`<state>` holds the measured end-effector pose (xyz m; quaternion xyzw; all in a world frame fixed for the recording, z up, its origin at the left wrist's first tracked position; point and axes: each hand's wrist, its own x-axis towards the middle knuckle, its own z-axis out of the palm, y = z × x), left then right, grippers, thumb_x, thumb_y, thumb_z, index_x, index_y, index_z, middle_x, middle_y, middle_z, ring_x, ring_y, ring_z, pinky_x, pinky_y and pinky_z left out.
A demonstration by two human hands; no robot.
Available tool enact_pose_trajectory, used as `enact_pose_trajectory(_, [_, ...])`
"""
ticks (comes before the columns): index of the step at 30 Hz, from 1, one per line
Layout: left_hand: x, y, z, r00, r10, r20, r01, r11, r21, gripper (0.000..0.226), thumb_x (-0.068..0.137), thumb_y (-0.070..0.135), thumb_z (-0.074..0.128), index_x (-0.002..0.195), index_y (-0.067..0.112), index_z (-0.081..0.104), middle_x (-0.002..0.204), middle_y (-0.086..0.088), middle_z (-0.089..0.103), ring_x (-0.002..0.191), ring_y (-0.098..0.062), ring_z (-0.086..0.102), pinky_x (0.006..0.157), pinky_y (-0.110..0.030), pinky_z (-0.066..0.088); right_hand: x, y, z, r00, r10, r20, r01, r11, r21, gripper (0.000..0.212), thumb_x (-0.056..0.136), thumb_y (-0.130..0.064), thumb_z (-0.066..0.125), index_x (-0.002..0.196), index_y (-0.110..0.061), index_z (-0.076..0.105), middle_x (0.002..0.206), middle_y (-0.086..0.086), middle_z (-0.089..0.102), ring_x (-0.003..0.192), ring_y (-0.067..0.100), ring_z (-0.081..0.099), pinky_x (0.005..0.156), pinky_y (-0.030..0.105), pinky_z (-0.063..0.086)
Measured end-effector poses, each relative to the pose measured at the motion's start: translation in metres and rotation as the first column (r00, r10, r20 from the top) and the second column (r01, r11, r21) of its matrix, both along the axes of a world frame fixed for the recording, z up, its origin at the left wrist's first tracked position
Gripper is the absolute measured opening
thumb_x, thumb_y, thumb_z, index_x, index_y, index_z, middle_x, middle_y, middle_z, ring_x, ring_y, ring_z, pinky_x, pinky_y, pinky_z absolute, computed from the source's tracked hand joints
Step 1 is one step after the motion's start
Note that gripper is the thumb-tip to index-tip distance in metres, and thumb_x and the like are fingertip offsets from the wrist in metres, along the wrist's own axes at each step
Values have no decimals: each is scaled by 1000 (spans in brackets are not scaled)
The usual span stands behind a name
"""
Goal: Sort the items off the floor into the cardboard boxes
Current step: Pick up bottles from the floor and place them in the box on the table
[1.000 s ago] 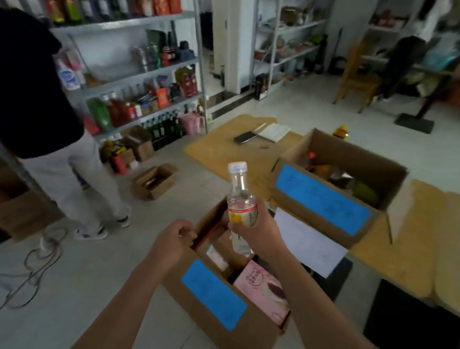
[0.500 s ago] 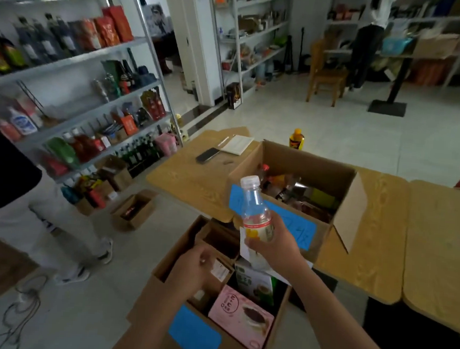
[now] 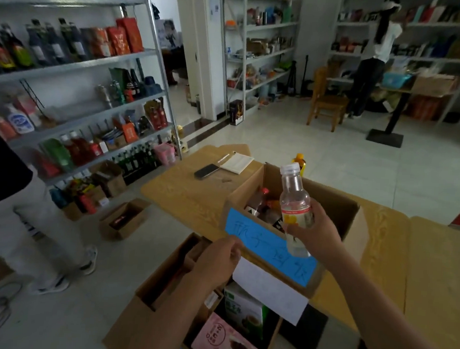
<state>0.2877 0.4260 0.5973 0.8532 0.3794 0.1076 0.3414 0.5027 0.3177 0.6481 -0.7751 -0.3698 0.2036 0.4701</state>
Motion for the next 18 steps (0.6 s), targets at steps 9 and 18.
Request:
enact_pose_trajectory(9, [80, 38, -26, 977, 201, -69, -210, 964, -165, 41, 95, 20, 56, 134, 24, 44, 136, 1, 45, 120, -17, 52, 103, -35, 45, 80, 95, -39, 985, 159, -65, -161, 987, -24, 73, 72, -27, 81, 131, -40, 39, 95, -26, 55, 88, -2, 54, 66, 18, 41])
enact_pose_trajectory(18, [124, 64, -40, 889, 412, -202, -446, 878, -173, 50, 90, 19, 60, 134, 28, 37, 123, 1, 49, 91, -16, 63, 75, -37, 57, 104, 188, -113, 659, -139, -739, -109, 955, -277, 57, 86, -28, 70, 135, -11, 45, 122, 13, 61, 108, 32, 61, 90, 49, 54])
